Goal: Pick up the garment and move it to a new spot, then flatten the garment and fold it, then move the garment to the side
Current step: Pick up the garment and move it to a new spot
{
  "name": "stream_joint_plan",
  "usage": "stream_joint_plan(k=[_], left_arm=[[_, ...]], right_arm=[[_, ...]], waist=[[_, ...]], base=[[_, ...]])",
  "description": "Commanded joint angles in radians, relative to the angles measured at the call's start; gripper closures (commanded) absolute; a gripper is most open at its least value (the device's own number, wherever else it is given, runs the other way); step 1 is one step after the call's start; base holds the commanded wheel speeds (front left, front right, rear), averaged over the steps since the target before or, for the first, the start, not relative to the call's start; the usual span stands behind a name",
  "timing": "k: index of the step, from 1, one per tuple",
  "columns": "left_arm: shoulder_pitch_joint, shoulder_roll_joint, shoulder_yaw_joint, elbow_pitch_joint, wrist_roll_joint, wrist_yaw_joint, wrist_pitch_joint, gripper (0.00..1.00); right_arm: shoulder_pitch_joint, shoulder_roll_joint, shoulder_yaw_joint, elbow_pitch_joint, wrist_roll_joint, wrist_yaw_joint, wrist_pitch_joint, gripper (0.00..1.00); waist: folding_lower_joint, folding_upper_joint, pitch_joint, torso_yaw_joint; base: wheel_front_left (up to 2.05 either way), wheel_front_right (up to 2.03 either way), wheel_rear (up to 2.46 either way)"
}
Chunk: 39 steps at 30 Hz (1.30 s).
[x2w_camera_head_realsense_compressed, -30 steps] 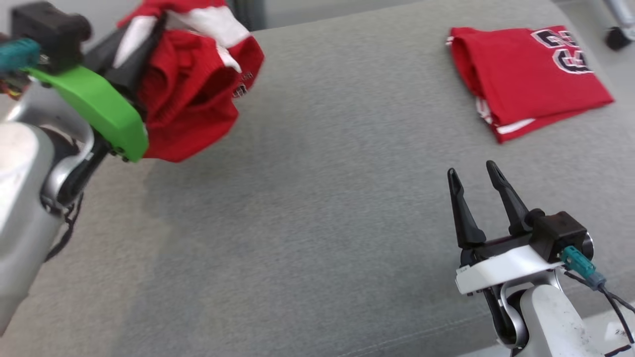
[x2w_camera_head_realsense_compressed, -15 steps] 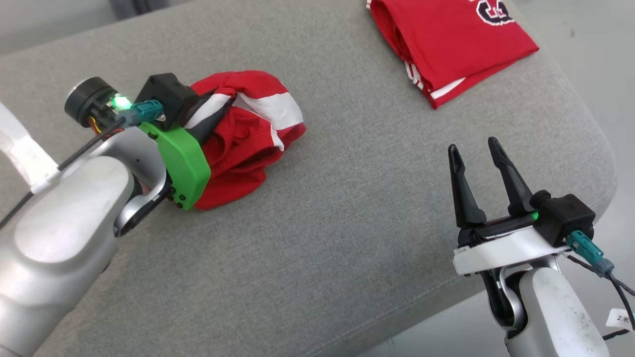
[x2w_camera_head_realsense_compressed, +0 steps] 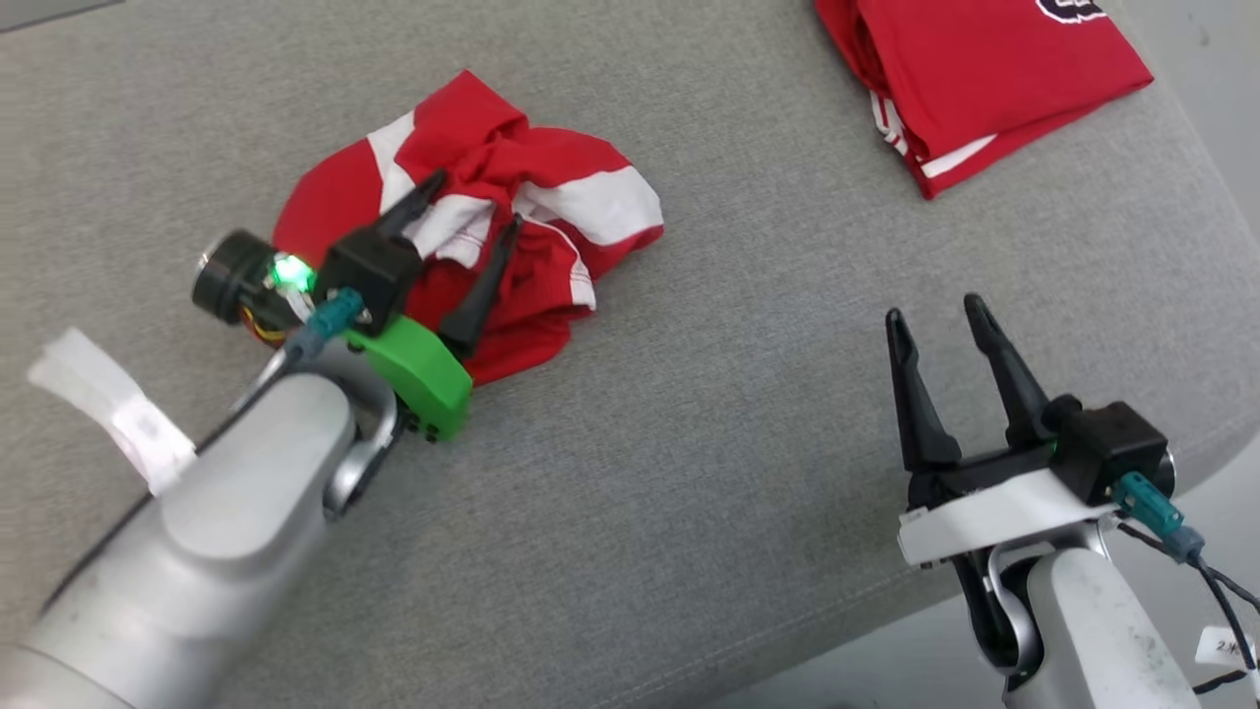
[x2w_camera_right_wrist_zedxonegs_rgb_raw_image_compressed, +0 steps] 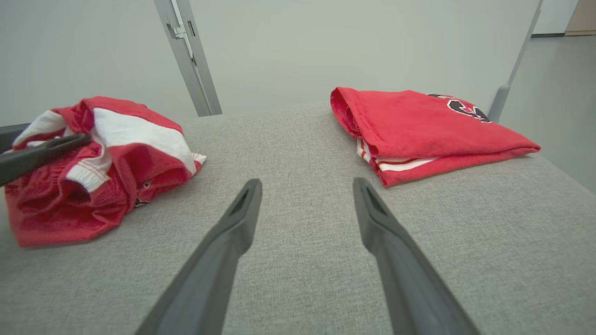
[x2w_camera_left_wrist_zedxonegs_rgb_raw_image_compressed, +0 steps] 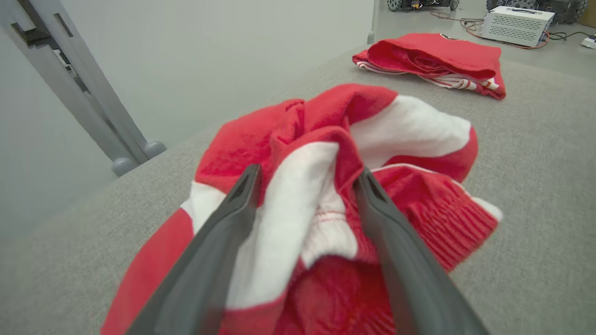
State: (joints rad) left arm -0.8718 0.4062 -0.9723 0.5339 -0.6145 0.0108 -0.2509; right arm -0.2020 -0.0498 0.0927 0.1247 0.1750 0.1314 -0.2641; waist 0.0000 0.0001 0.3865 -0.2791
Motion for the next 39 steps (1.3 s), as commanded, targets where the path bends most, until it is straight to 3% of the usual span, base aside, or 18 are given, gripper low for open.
stream_joint_plan(k=[1,9,18,24,32,39], left_arm=[[0.046,-0.008,0.021,-0.016,-0.006,0.024,-0.01,0.0],[0.337,-0.037,0.23,-0.205,-0.002,0.129,-0.014,0.0],[0.679,-0.094,0.515,-0.399,0.13,0.189,-0.014,0.0],[0.867,-0.172,0.669,-0.472,0.248,0.171,-0.014,0.0],[1.042,-0.298,0.811,-0.517,0.377,0.102,-0.014,0.0],[1.109,-0.343,0.868,-0.513,0.448,0.049,-0.014,0.0]], right_arm=[[0.021,-0.007,0.0,0.006,-0.005,-0.002,0.0,0.0],[0.072,-0.019,0.041,0.035,0.004,-0.002,0.0,0.0],[0.14,-0.015,0.05,0.048,0.009,-0.002,0.0,0.0],[0.178,-0.011,0.038,0.032,0.018,-0.002,0.0,0.0],[0.221,-0.008,0.037,-0.001,-0.012,-0.002,0.0,0.0],[0.254,-0.006,0.035,-0.016,-0.022,-0.002,0.0,0.0]], waist=[[0.0,-0.0001,-0.121,0.121],[0.0,-0.0001,-0.27,0.242],[0.0,-0.0001,-0.386,0.284],[0.0,-0.0001,-0.428,0.273],[0.0,-0.0001,-0.458,0.249],[0.0,-0.0001,-0.469,0.244]], base=[[0.0,0.0,0.0],[0.0,0.0,0.0],[0.0,0.0,0.0],[0.0,0.0,0.0],[0.0,0.0,0.0],[0.0,0.0,0.0]])
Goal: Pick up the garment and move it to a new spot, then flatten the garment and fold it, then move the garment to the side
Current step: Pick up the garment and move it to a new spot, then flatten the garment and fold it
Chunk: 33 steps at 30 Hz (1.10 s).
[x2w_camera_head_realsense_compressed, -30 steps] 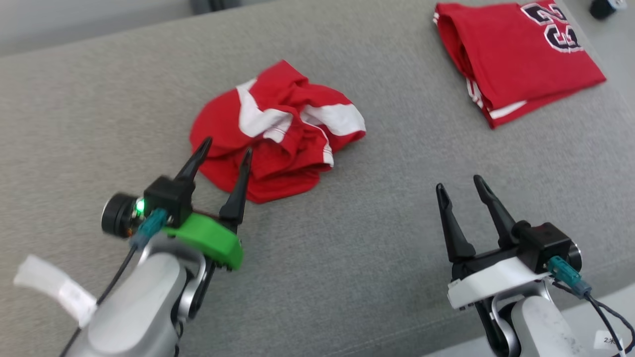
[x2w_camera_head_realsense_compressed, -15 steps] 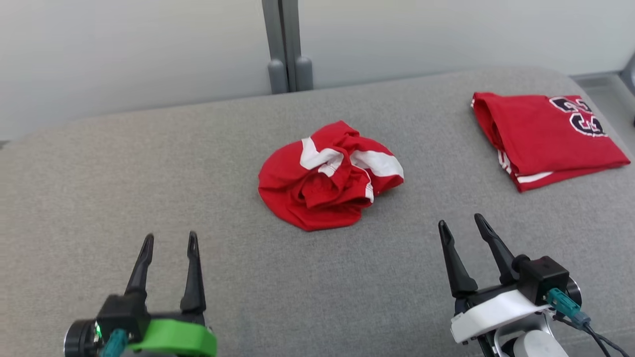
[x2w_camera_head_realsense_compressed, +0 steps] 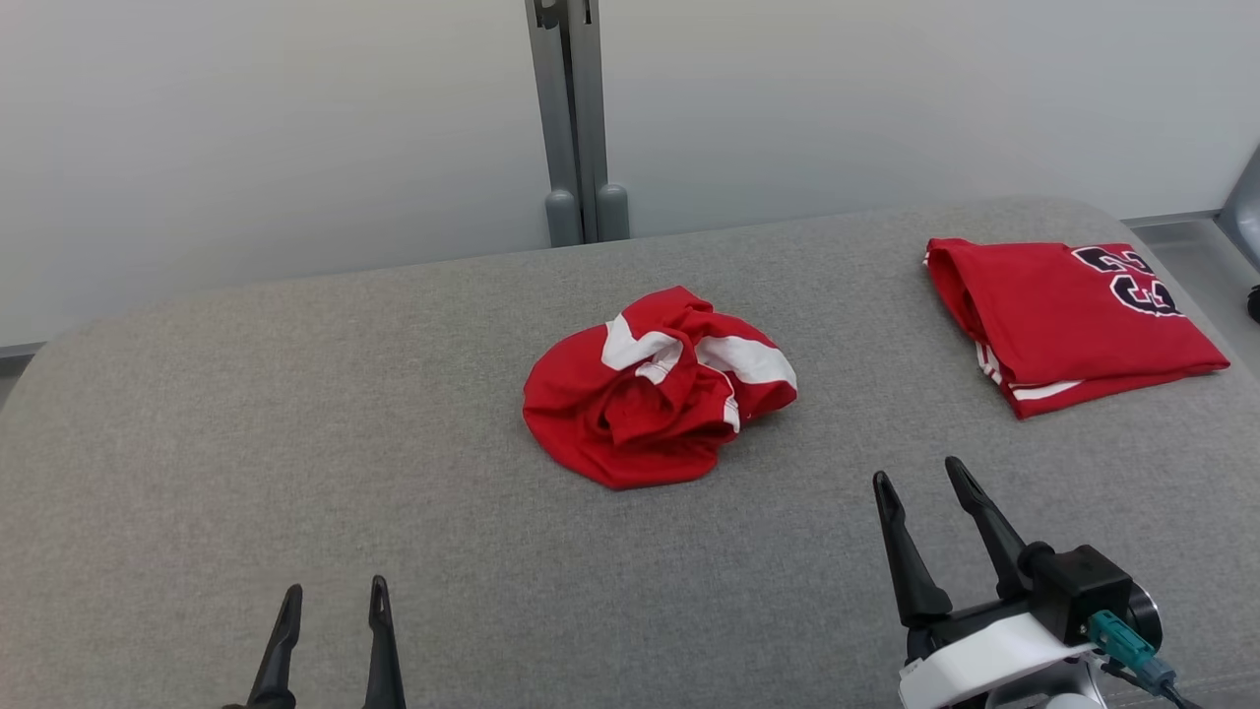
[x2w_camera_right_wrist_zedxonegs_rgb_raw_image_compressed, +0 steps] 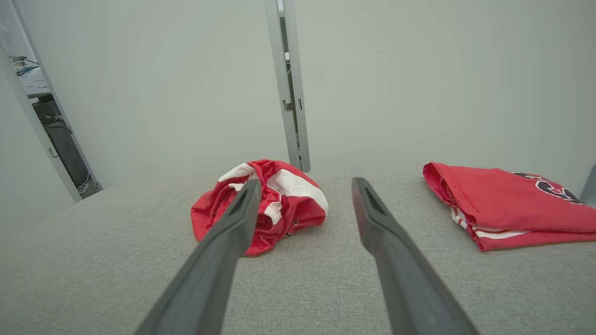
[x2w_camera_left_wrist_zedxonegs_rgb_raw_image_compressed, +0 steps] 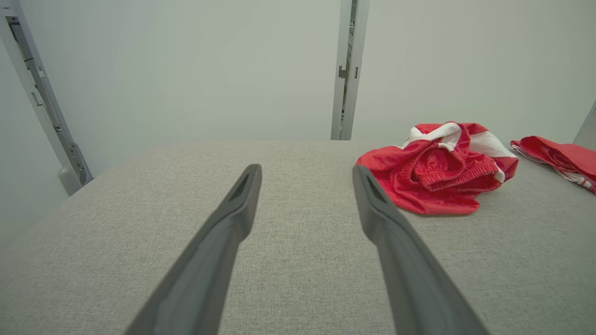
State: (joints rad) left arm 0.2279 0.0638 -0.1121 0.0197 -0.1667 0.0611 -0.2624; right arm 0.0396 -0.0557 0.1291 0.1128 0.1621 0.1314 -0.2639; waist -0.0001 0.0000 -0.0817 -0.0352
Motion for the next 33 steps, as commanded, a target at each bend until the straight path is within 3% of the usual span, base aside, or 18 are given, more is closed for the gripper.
stream_joint_plan(k=[1,11,33], left_arm=[[0.012,-0.003,0.014,0.003,-0.001,-0.007,-0.003,0.0],[-0.012,-0.013,0.022,-0.001,0.028,-0.025,-0.003,0.0],[-0.029,-0.013,-0.003,0.009,0.037,-0.019,-0.003,0.0]], right_arm=[[0.017,0.0,-0.001,-0.004,-0.01,-0.002,0.0,0.0],[0.012,0.002,-0.008,-0.002,-0.005,-0.002,0.0,0.0],[0.009,0.005,-0.013,0.005,0.004,-0.002,0.0,0.0]], waist=[[0.0001,0.0,-0.002,0.0],[0.0001,0.0,-0.003,0.004],[0.0001,0.0,0.001,0.006]], base=[[0.0,0.0,0.0],[0.0,0.0,0.0],[0.0,0.0,0.0]])
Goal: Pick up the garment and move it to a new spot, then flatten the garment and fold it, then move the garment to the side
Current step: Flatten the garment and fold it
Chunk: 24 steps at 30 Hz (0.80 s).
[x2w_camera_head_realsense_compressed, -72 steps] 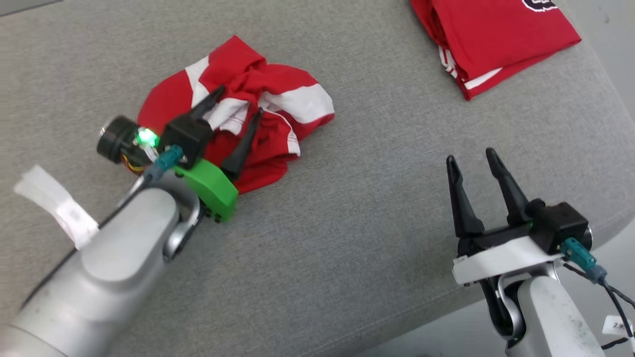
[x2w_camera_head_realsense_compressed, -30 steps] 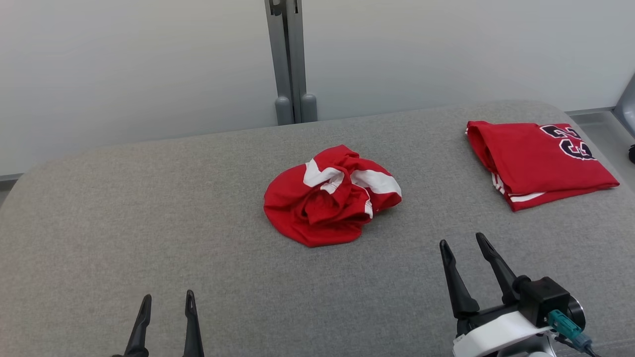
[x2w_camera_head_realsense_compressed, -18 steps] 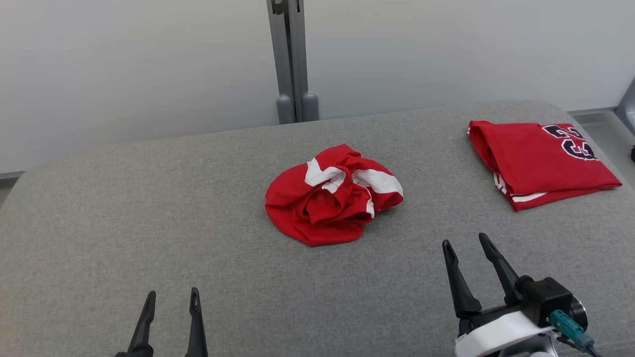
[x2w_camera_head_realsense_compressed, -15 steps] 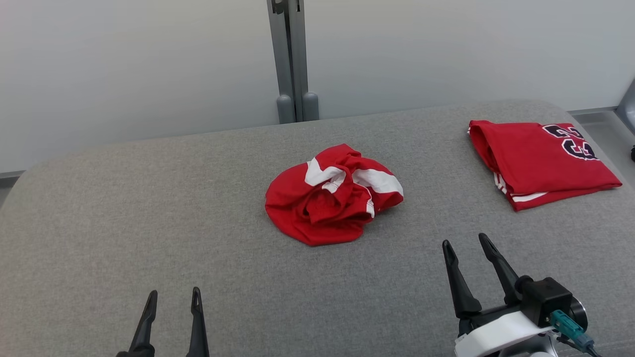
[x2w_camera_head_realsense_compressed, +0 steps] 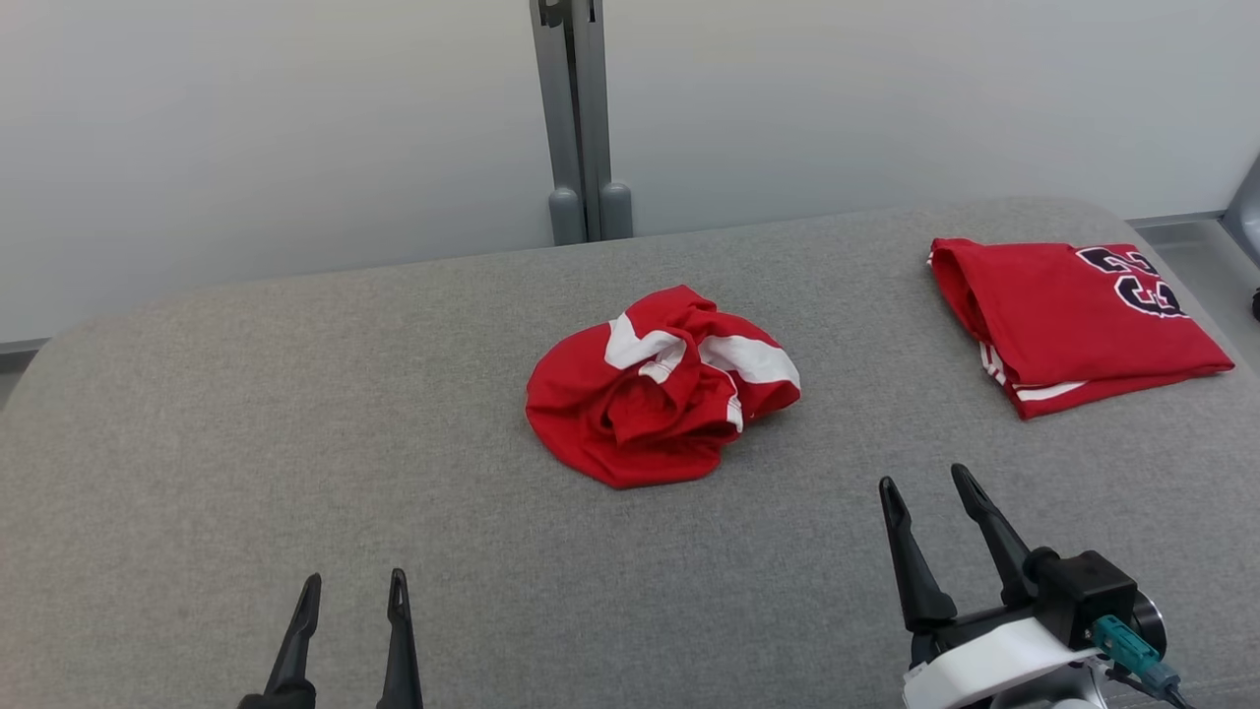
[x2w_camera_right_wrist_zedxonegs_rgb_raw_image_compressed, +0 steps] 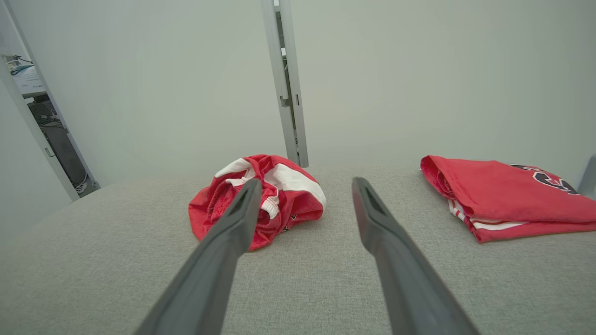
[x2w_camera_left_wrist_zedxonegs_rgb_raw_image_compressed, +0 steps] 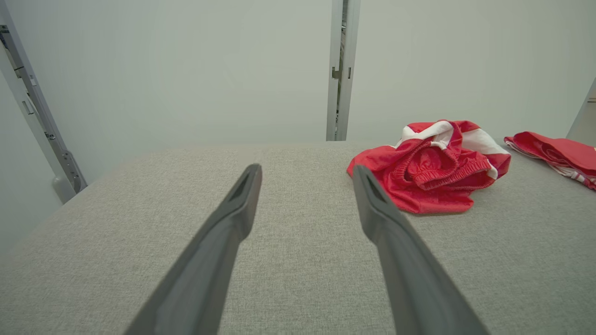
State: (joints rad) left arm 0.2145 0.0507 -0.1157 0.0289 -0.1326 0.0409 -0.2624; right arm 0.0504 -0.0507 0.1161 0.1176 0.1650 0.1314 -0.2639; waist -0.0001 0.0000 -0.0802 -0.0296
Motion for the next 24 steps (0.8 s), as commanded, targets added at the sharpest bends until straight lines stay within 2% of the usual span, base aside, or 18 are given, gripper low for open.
stream_joint_plan(k=[1,24], left_arm=[[-0.014,0.0,0.0,0.0,0.002,0.002,-0.003,0.0],[-0.016,0.0,-0.005,0.014,0.008,-0.008,-0.003,0.0]], right_arm=[[-0.001,0.0,0.001,0.0,0.004,-0.002,0.0,0.0],[0.003,0.0,-0.001,-0.003,0.007,-0.002,0.0,0.0]], waist=[[0.0001,0.0,-0.001,0.0],[0.0001,0.0,0.005,-0.002]], base=[[0.0,0.0,0.0],[0.0,0.0,0.0]])
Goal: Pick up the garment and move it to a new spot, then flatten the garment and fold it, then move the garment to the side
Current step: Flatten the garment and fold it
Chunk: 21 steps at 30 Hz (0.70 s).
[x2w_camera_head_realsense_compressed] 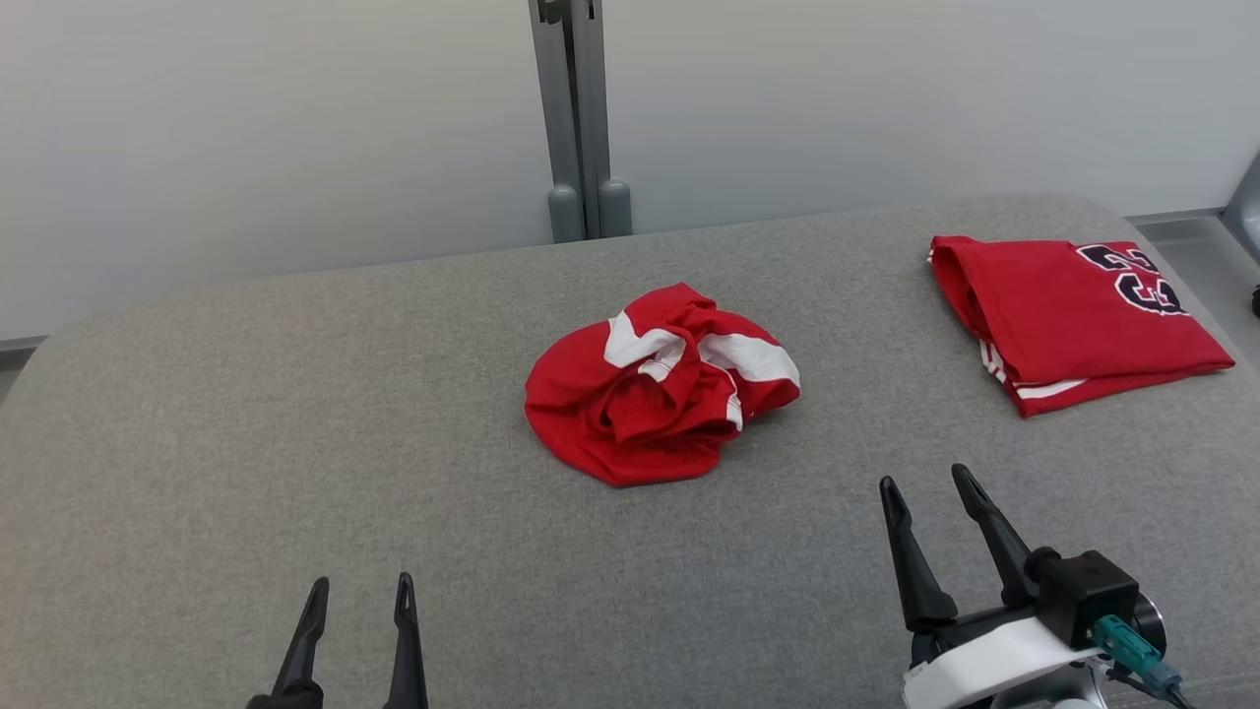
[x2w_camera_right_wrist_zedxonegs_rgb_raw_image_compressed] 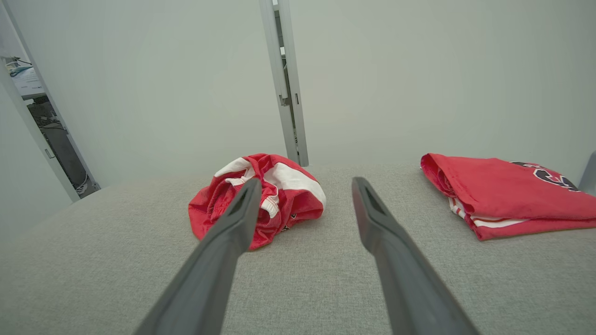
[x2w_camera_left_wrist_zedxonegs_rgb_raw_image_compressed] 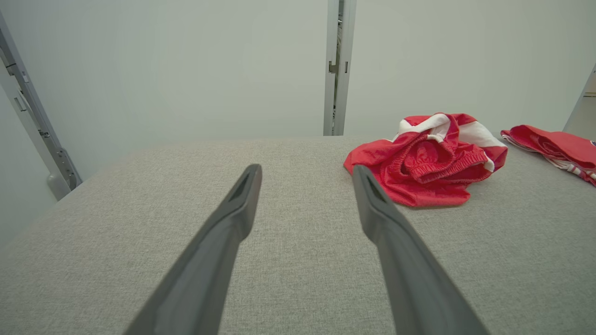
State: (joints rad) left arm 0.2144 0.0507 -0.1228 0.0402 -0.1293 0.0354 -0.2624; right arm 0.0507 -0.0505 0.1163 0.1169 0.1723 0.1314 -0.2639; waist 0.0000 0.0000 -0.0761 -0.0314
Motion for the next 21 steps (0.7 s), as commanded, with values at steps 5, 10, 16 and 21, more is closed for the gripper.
stream_joint_plan(k=[5,10,16,21], left_arm=[[-0.023,0.0,-0.008,0.007,0.006,-0.008,-0.003,0.0],[-0.04,0.0,-0.039,0.027,0.01,-0.031,-0.003,0.0],[-0.09,0.0,-0.118,0.082,-0.02,-0.08,-0.003,0.0],[-0.166,0.001,-0.213,0.148,-0.081,-0.124,-0.003,0.0]], right_arm=[[-0.003,0.0,-0.003,-0.006,-0.005,-0.002,0.0,0.0],[-0.011,0.0,-0.002,-0.011,-0.008,-0.002,0.0,0.0],[-0.025,-0.004,0.005,-0.015,-0.01,-0.002,0.0,0.0],[-0.046,-0.009,0.012,-0.021,-0.013,-0.002,0.0,0.0]], waist=[[0.0,0.0,0.014,-0.002],[0.0,0.0,0.035,-0.007],[0.0,0.0,0.07,-0.02],[0.0,0.0,0.108,-0.04]], base=[[0.0,0.0,0.0],[0.0,0.0,0.0],[0.0,0.0,0.0],[0.0,0.0,0.0]])
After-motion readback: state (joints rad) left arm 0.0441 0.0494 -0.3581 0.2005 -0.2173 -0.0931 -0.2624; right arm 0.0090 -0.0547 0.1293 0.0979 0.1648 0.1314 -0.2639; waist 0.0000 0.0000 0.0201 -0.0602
